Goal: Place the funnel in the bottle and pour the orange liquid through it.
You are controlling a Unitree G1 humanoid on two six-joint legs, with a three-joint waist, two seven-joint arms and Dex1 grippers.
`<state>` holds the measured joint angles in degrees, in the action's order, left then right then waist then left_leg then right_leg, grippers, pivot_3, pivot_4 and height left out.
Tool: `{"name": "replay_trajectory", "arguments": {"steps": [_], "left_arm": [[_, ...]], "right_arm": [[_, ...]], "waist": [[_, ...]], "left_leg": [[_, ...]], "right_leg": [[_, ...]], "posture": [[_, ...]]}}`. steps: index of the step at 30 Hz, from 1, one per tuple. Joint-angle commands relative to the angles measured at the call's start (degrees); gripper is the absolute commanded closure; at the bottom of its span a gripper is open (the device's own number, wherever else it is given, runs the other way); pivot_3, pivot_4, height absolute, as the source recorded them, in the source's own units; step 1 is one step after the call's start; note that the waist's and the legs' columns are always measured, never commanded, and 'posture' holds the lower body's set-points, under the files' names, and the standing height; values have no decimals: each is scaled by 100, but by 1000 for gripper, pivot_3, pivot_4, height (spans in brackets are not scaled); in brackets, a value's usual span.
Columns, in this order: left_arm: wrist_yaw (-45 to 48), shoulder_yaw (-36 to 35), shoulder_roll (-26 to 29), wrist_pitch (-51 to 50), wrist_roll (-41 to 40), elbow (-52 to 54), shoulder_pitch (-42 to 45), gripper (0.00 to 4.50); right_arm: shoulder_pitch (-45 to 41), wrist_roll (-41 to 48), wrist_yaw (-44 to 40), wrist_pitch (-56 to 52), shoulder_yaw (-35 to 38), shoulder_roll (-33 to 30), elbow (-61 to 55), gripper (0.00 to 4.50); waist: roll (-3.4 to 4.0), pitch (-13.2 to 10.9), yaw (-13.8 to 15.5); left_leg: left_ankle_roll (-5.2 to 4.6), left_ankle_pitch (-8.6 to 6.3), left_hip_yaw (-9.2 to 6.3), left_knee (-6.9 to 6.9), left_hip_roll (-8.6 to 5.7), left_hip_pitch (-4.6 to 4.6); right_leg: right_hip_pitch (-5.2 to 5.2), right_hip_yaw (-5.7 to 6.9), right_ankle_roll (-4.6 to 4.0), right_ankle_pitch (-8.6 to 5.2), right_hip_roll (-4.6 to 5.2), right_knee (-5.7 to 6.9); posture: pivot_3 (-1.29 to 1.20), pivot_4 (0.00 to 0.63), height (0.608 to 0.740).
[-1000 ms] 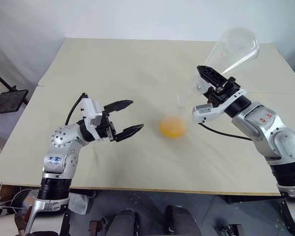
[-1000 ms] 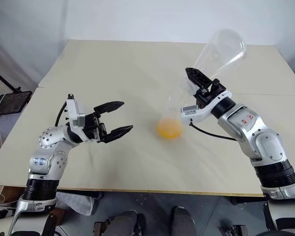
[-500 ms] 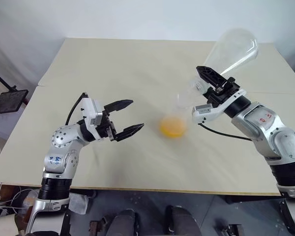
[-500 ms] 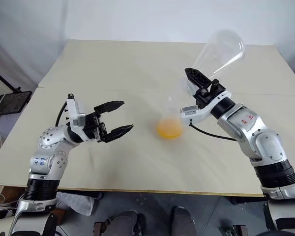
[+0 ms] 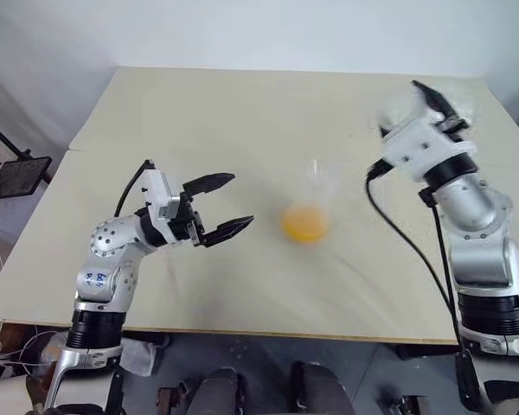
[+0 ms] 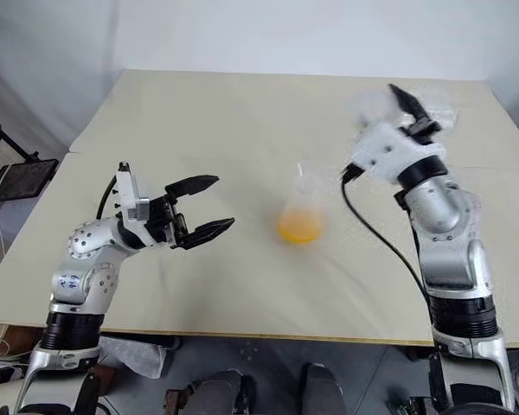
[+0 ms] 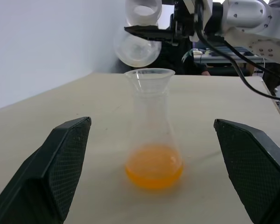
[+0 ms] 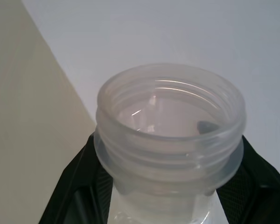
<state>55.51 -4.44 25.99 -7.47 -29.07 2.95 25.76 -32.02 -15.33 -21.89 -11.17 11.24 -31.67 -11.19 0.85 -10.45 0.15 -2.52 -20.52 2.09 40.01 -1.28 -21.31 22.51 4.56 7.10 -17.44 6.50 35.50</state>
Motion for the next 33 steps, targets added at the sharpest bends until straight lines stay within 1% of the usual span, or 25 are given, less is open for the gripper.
{"name": "replay_trajectory", "arguments": {"steps": [1,3,5,7,10,13,21,23,25,26,27,30,33], "left_arm": [[79,-66,88,4,-50,-7,112,0],[104,-54,94,5,-51,-37,136,0],[122,-43,89,1,-52,-68,165,0],[142,-32,77,-5,-51,-98,194,0],[159,-17,50,1,-41,-143,232,0],[161,1,20,1,-36,-151,248,0],[97,37,5,-105,-30,-80,289,0],[88,42,9,-138,-24,-68,303,0],[80,45,16,-166,-19,-49,316,0],[78,44,18,-175,-18,-45,321,0],[75,41,22,-187,-19,-44,330,0],[83,31,42,-209,-22,-32,335,0],[102,0,83,-220,-30,-5,297,0]], "right_arm": [[4,1106,-111,-1041,960,155,-151,2037],[-37,1650,-39,-1673,1471,261,73,2037],[37,1797,101,-1892,1723,195,377,2037],[172,1912,14,-1795,1718,102,543,2037],[153,2203,53,-1738,1772,157,791,2037],[160,2270,-71,-1403,1556,69,1026,2037],[-105,2194,172,-488,1380,-129,2060,2037],[-153,2224,245,-357,1385,-133,2272,1295],[-165,2261,283,-264,1371,-141,2380,664],[-162,2260,287,-223,1349,-156,2411,418],[-164,2297,258,-184,1346,-163,2428,11],[-104,2484,84,-232,1366,-215,2234,11],[121,2610,-93,-298,1450,-434,1788,11]], "waist": [[0,0,-9],[0,0,-19],[0,0,-20],[1,0,-21],[1,0,-38],[1,0,-46],[1,0,-18],[1,0,-23],[1,0,-28],[1,0,-28],[1,0,-29],[1,0,-35],[1,0,-17]], "left_leg": [[0,0,0,-1,-1,0],[0,0,2,-3,0,0],[0,0,2,-3,0,1],[0,0,5,-4,0,2],[0,0,11,-6,0,3],[0,0,17,-8,3,4],[-1,1,13,-6,-2,3],[-1,1,13,-6,-4,2],[-1,1,12,-6,-3,2],[-1,1,13,-7,-2,2],[-1,1,13,-7,-1,2],[-1,1,14,-6,-1,3],[-1,1,11,-6,-1,2]], "right_leg": [[0,0,0,0,0,0],[2,1,0,0,-1,0],[2,-1,0,0,-1,1],[2,-6,0,0,-1,1],[6,-11,0,0,-2,1],[9,-11,0,0,-4,2],[8,-11,0,0,1,2],[7,-11,0,0,2,1],[7,-11,0,0,1,2],[7,-11,0,0,1,1],[7,-11,0,0,0,1],[7,-12,0,0,0,1],[7,-13,0,0,1,1]], "posture": [[0,150,740],[0,150,740],[0,150,740],[0,150,740],[0,150,740],[0,150,740],[0,150,740],[0,150,740],[0,150,740],[0,150,740],[0,150,740],[0,150,740],[0,150,740]]}}
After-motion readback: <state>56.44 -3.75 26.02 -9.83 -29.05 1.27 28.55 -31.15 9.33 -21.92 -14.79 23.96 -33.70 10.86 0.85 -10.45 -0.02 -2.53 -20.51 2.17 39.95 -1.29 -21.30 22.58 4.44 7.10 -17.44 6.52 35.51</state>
